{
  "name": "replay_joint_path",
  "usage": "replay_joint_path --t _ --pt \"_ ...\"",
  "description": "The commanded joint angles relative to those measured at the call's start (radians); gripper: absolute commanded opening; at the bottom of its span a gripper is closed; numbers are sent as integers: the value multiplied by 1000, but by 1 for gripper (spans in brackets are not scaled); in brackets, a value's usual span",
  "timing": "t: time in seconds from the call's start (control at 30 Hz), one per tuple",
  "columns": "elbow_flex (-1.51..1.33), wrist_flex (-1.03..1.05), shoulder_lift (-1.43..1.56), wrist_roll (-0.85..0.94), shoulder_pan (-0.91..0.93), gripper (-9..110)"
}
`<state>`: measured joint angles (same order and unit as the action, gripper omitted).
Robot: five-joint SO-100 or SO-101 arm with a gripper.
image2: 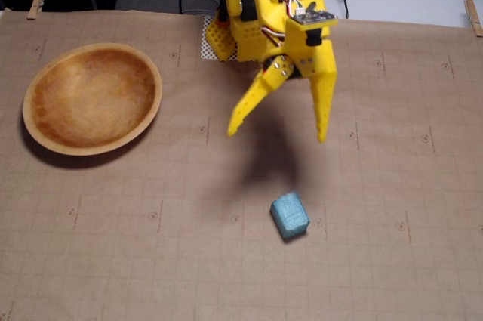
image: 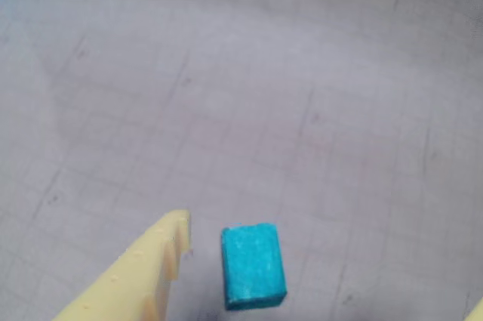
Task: Grasp a blue block and put it in the bowl.
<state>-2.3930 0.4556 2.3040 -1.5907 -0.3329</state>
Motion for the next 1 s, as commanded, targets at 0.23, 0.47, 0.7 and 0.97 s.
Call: replay_joint_path --t 0.23,0.47,0.7,0.97 --pt "11 -308 -296 8 -31 54" --pt "20 -383 -446 8 -31 54" --pt "20 -430 -566 8 -26 54" --pt "21 -422 -643 8 -25 54"
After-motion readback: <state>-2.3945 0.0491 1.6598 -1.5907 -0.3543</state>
